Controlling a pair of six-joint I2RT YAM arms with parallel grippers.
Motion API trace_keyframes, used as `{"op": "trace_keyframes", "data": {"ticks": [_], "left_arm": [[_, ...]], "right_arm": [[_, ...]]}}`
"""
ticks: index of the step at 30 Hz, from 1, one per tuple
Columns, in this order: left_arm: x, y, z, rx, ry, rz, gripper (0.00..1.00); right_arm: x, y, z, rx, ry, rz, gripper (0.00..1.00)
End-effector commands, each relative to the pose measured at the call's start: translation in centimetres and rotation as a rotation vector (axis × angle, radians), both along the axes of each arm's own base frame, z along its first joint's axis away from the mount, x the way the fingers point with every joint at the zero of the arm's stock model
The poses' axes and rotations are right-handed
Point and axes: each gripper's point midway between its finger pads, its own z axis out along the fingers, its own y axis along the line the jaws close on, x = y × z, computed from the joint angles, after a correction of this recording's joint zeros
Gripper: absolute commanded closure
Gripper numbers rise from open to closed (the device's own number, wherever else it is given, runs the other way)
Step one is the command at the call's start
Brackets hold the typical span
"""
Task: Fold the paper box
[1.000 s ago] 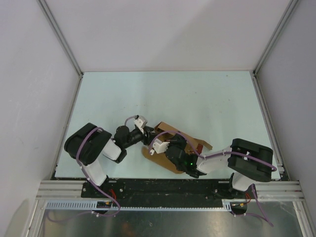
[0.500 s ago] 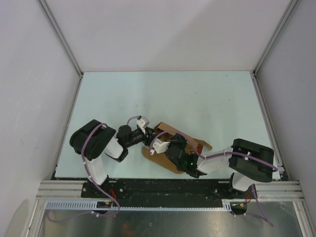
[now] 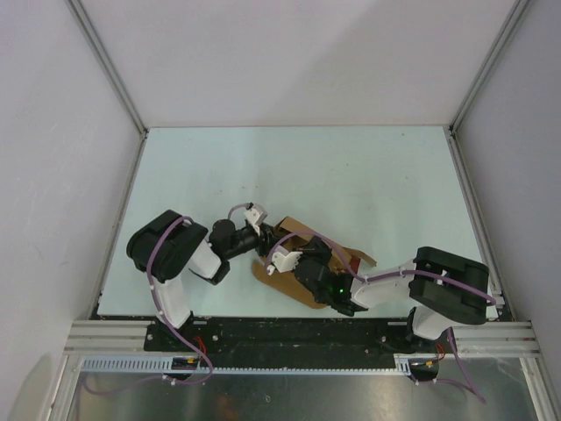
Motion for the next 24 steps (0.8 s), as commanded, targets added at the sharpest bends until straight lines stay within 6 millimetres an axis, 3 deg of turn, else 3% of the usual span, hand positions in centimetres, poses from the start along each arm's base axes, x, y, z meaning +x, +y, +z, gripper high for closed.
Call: {"op": "trace_keyframes", "data": {"ticks": [1, 12, 24], "left_arm": [[1.7, -1.4, 6.0, -0.147, -0.214, -0.014, 0.49], [1.9, -1.8, 6.6, -0.188, -0.2, 0.012, 0.56], [0.9, -1.9, 6.5, -0.183, -0.204, 0.074, 0.48]], "right_arm": [[-1.7, 1.4, -3.0, 0.008, 0.123, 0.104, 0.99], [-1.9, 1.5, -3.5, 0.007, 0.145, 0.114, 0.99], [-1.5, 0.9, -3.9, -0.032, 0.086, 0.056, 0.98]]}}
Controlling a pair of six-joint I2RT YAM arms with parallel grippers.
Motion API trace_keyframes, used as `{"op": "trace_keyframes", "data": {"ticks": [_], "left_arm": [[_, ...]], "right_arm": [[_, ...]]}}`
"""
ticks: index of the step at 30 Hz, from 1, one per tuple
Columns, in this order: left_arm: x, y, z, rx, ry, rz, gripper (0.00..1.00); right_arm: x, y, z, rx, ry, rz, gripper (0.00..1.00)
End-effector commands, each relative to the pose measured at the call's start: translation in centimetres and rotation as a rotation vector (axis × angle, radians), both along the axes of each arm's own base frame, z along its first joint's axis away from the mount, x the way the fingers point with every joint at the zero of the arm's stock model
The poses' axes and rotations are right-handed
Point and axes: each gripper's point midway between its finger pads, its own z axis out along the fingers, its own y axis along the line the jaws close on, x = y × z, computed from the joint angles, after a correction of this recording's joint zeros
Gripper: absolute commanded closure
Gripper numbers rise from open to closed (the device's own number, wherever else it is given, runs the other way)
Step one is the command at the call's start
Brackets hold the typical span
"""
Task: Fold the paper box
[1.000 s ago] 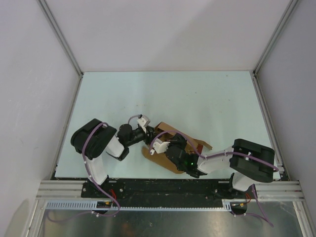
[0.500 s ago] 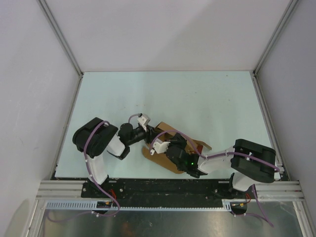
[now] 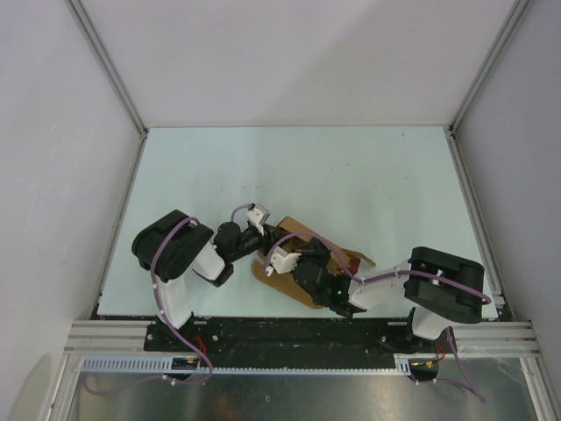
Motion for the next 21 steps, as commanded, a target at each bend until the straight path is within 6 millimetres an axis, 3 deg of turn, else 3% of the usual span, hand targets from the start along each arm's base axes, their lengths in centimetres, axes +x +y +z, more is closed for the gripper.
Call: {"op": "trace_keyframes", "data": {"ticks": [1, 13, 21], "left_arm": [[0.5, -1.0, 6.9, -0.16, -0.245, 0.021, 0.47], [0.9, 0.1, 6.6, -0.151, -0.239, 0.106, 0.46], [1.0, 0.2, 7.4, -0.167, -0.253, 0.115, 0.58]], "right_arm": [[-1.3, 0.8, -3.7, -0.036, 0.082, 0.059, 0.98], [-0.9, 0.5, -3.6, -0.057, 0.026, 0.018, 0.97], [-1.6, 1.5, -3.2, 0.018, 0.086, 0.073, 0.95]]}}
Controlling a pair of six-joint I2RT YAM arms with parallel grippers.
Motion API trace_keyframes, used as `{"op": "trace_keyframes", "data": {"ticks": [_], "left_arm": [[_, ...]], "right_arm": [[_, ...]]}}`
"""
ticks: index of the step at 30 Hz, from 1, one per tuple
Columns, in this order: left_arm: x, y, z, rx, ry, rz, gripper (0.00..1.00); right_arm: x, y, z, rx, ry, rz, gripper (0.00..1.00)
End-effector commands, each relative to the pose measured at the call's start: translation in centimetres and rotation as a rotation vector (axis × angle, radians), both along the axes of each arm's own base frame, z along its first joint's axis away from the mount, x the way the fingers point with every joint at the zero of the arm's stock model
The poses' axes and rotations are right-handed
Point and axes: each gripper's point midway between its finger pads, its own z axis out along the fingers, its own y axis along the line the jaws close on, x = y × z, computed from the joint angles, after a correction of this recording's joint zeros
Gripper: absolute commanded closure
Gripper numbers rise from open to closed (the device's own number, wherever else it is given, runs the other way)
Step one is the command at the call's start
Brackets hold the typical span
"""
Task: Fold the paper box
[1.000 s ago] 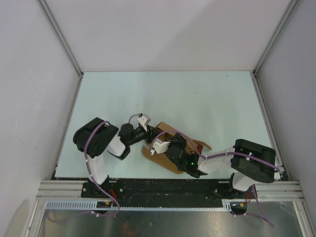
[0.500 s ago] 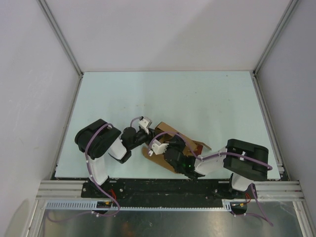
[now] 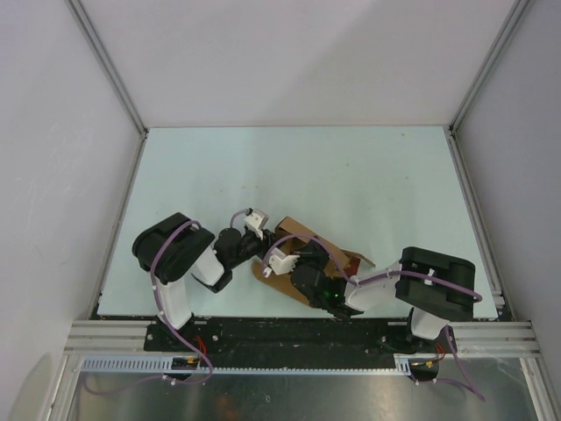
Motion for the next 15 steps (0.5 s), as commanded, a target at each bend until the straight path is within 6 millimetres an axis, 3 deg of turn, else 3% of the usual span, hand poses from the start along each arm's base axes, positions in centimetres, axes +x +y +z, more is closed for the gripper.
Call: {"op": "trace_keyframes", "data": {"ticks": [1, 7, 15], "left_arm": [[1.6, -1.1, 9.0, -0.209, -0.287, 0.01, 0.59], [1.2, -1.2, 9.7, -0.233, -0.292, -0.003, 0.57], [0.2, -0.6, 10.4, -0.245, -0.298, -0.006, 0.53]], "right_arm": [[-1.5, 1.3, -3.0, 0.029, 0.145, 0.117, 0.95], [-2.1, 1.7, -3.8, 0.035, 0.201, 0.153, 0.94], [-1.9, 1.6, -3.4, 0.054, 0.204, 0.153, 0.94]]}}
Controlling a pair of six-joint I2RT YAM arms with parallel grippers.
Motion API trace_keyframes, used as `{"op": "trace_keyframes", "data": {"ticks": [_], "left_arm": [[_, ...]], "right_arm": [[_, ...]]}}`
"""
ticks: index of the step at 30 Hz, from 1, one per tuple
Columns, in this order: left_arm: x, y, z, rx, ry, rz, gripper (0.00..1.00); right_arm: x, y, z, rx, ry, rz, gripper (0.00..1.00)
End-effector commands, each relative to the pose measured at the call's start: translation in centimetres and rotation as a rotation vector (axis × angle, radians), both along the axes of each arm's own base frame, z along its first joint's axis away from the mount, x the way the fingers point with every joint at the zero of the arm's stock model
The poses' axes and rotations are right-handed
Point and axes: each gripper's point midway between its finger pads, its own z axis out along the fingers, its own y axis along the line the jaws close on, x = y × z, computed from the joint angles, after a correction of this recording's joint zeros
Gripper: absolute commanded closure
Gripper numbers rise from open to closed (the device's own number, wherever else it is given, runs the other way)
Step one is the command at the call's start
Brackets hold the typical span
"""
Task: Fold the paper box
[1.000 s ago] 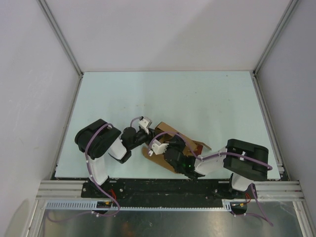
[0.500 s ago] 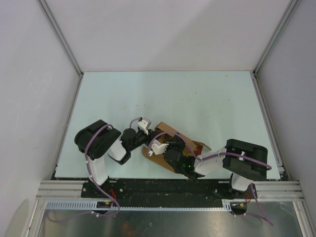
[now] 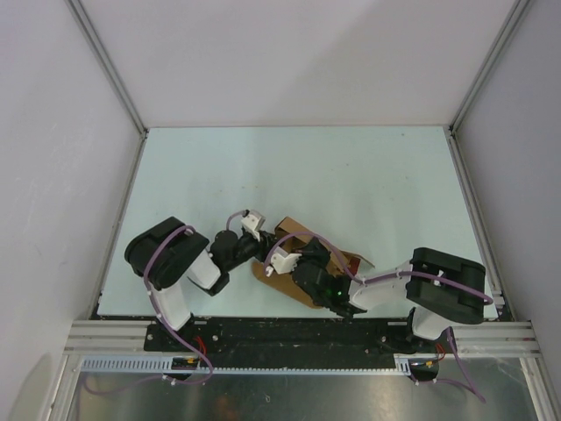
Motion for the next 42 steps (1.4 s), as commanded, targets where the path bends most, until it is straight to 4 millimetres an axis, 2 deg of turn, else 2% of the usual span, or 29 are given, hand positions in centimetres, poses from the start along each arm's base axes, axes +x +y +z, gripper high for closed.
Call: {"op": "trace_keyframes", "data": {"ticks": [1, 12, 22, 29, 42], "left_arm": [[0.9, -0.9, 9.4, -0.222, -0.296, -0.003, 0.53], [0.4, 1.0, 8.3, -0.196, -0.27, 0.073, 0.53], [0.2, 1.5, 8.2, -0.184, -0.274, 0.089, 0.5], [0.3, 1.1, 8.6, -0.193, -0.284, 0.072, 0.48], [1.3, -0.5, 10.5, -0.235, -0.33, 0.028, 0.44]], "right_arm": [[-1.6, 1.5, -3.4, 0.012, 0.146, 0.124, 0.94], [-1.2, 1.3, -3.0, 0.026, 0.157, 0.128, 0.93], [-0.8, 0.9, -2.7, 0.046, 0.154, 0.107, 0.94], [-0.4, 0.6, -2.1, 0.047, 0.145, 0.098, 0.95], [-0.1, 0.4, -2.5, -0.032, 0.057, 0.055, 0.95]]}}
